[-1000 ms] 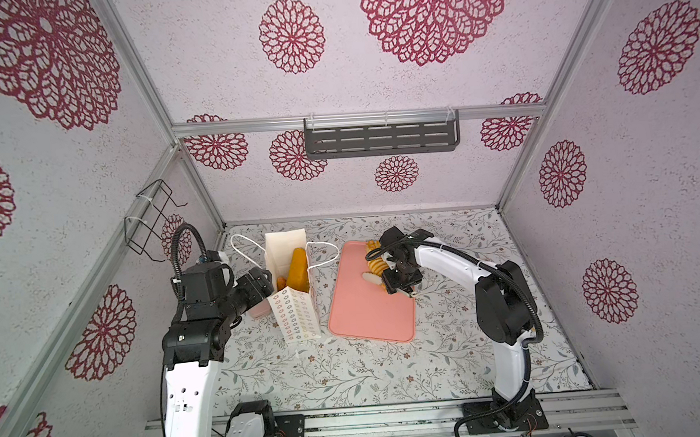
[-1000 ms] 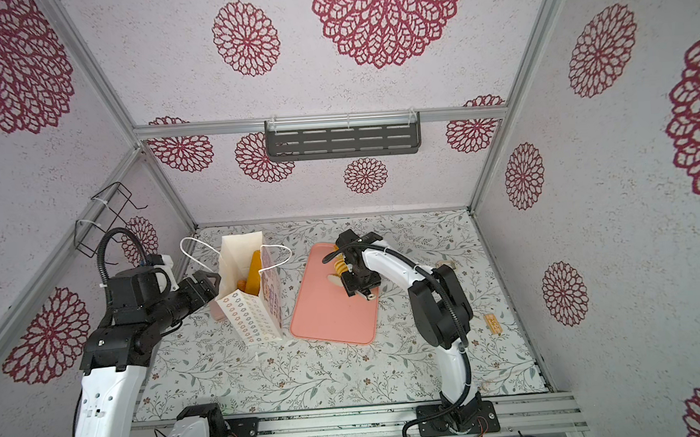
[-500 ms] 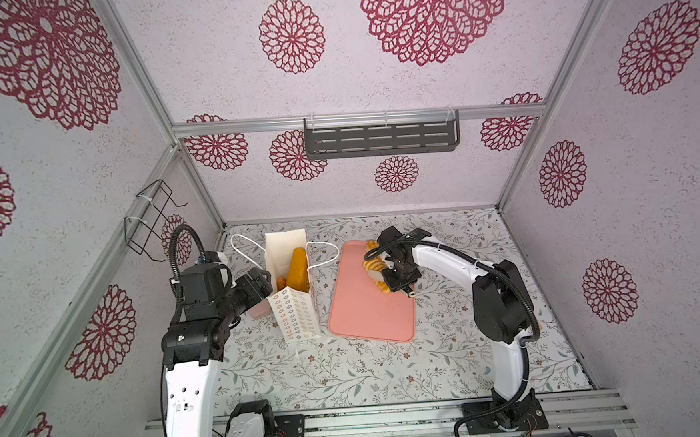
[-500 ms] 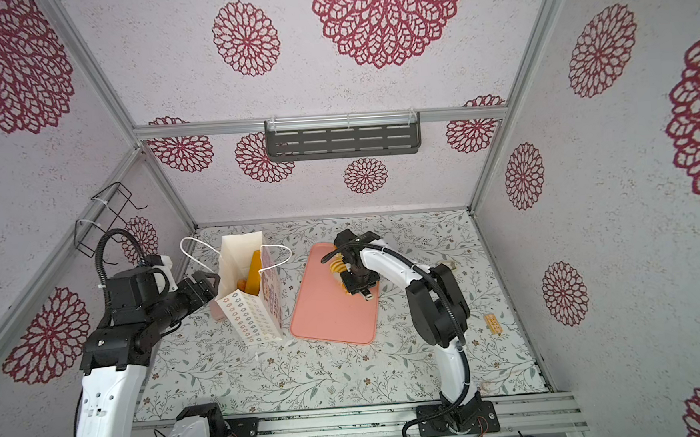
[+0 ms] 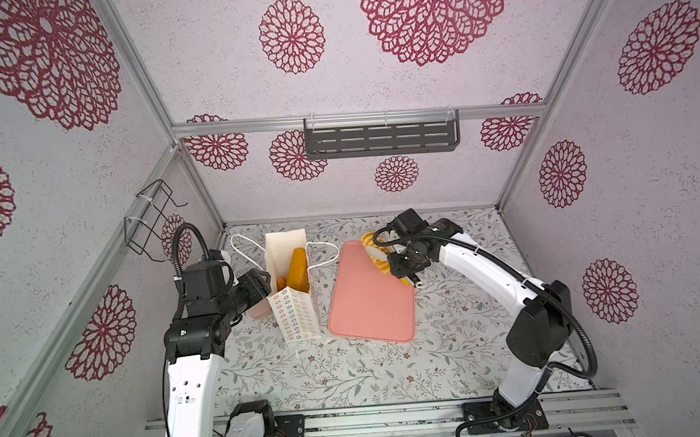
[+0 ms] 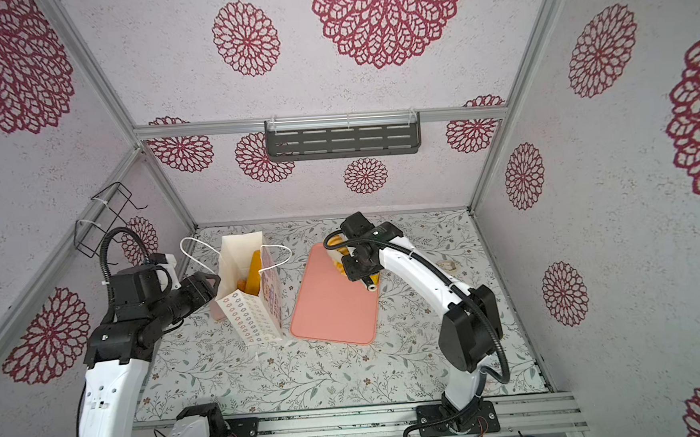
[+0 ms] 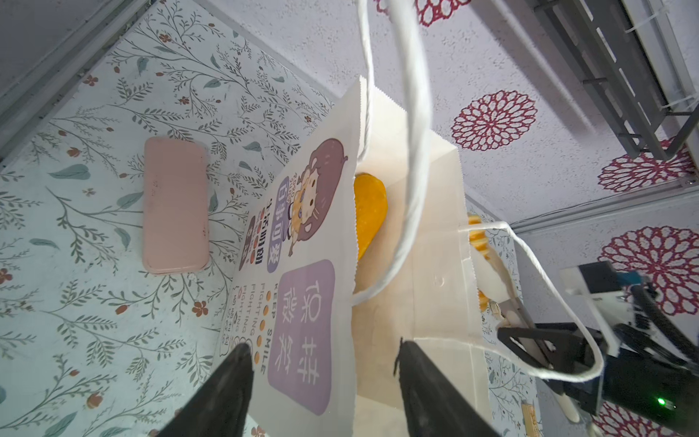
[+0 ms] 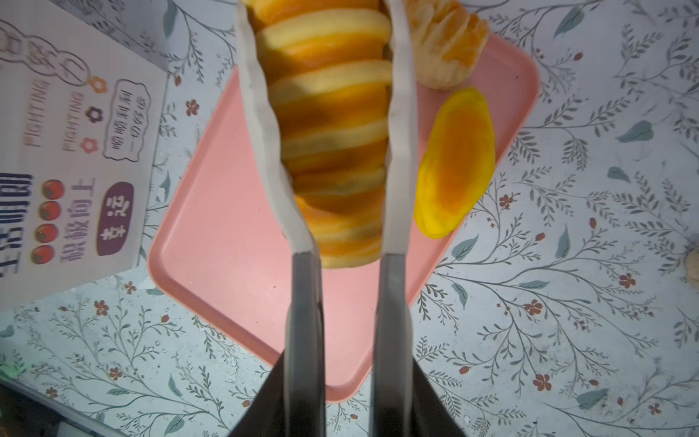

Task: Place the fake bread into the paper bag
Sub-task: 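Lift the striped roll with the tongs and carry it over the bag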

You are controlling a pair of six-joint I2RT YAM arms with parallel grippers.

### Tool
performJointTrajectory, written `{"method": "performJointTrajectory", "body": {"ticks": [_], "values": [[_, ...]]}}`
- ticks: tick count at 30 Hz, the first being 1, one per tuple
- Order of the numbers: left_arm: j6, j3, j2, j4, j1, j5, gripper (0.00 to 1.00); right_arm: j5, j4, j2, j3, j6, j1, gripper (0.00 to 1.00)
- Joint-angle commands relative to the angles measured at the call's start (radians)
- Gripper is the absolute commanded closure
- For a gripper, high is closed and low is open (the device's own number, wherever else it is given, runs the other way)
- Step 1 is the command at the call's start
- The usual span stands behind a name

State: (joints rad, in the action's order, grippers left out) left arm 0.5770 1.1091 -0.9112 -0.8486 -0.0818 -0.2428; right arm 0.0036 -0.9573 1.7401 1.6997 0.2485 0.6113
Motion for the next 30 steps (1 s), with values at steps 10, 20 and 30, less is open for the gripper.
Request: {"method": "performJointTrajectory", "body": {"ticks": [10, 20, 30], "values": [[0.038, -0.044, -0.030, 0.063, -0.003, -0.041, 0.55, -0.165, 0.084, -0.148, 0.274, 0.062, 0.107, 0.65], [0.055, -0.066, -0.019, 0.070, 0.005, -0.034, 0.67, -0.213, 0.137, -0.034, 0.480, 0.105, 0.286, 0.66], [0.067, -0.072, -0.015, 0.079, 0.007, -0.034, 0.78, -0.190, 0.186, 0.054, 0.485, 0.146, 0.374, 0.66]]}}
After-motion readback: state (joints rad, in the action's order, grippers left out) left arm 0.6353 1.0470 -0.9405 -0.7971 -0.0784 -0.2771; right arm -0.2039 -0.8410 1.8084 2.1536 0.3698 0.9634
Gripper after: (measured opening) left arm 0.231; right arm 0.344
